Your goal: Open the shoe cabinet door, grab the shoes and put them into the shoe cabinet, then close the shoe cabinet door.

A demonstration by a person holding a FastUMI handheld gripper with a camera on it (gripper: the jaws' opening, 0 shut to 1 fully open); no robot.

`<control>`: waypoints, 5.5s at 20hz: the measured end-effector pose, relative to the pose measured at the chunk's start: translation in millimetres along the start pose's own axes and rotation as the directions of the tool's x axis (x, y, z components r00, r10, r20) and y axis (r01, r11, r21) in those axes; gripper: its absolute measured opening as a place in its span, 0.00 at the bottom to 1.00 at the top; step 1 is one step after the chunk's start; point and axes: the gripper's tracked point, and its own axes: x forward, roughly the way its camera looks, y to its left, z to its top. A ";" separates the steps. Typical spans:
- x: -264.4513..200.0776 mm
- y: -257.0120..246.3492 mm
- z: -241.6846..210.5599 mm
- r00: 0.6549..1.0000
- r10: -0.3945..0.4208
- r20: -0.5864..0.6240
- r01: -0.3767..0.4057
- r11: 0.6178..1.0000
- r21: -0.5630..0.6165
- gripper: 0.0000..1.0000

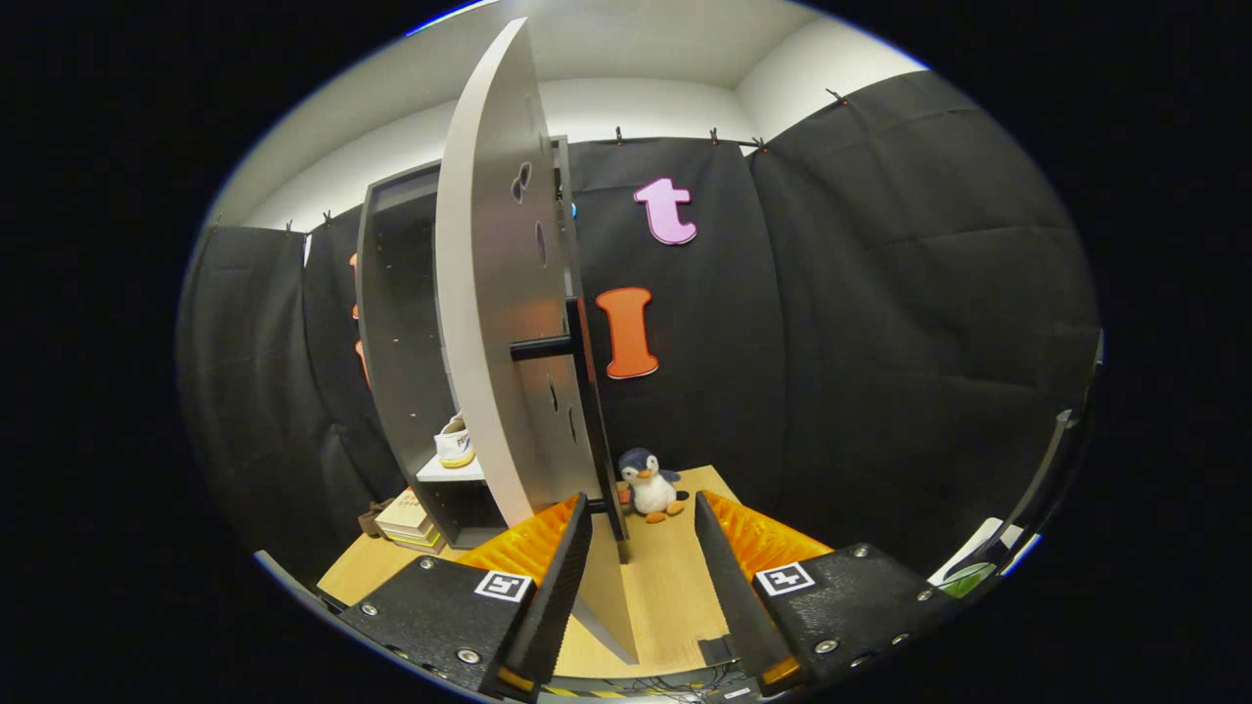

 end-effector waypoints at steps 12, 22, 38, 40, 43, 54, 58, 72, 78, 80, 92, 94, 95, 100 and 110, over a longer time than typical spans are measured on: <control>14.5 99.8 -15.2 0.976 0.213 -0.034 -0.214 0.977 -0.020 0.69; 49.9 183.1 -20.9 0.933 0.356 -0.052 -0.356 0.934 0.007 0.76; 132.4 299.7 -22.7 0.936 0.351 -0.026 -0.351 0.935 -0.053 0.88; 139.5 306.0 -20.6 0.939 0.344 -0.016 -0.344 0.937 -0.060 0.89; 151.4 313.6 -17.2 0.944 0.329 -0.007 -0.329 0.941 -0.078 0.90; 167.3 320.9 -20.8 0.975 0.218 0.045 -0.211 0.969 -0.128 0.91; 168.8 321.5 -21.1 0.980 0.192 0.060 -0.184 0.975 -0.121 0.91; 170.4 322.2 -21.3 0.987 0.147 0.071 -0.138 0.982 -0.126 0.91; 141.1 322.1 -18.2 0.984 0.161 0.072 -0.151 0.981 -0.119 0.91; 119.6 318.1 -19.7 0.985 0.162 0.067 -0.153 0.980 -0.128 0.91; -30.6 252.5 -8.0 0.993 0.078 0.087 -0.066 0.989 -0.129 0.91; -48.0 238.7 -6.1 0.994 0.056 0.093 -0.042 0.989 -0.140 0.91; -56.2 232.1 -4.7 0.994 0.045 0.095 -0.031 0.990 -0.140 0.92; -97.4 207.7 -0.6 0.994 0.007 0.106 0.005 0.994 -0.113 0.92; -130.6 183.5 10.0 0.991 -0.036 0.132 0.051 0.992 -0.114 0.92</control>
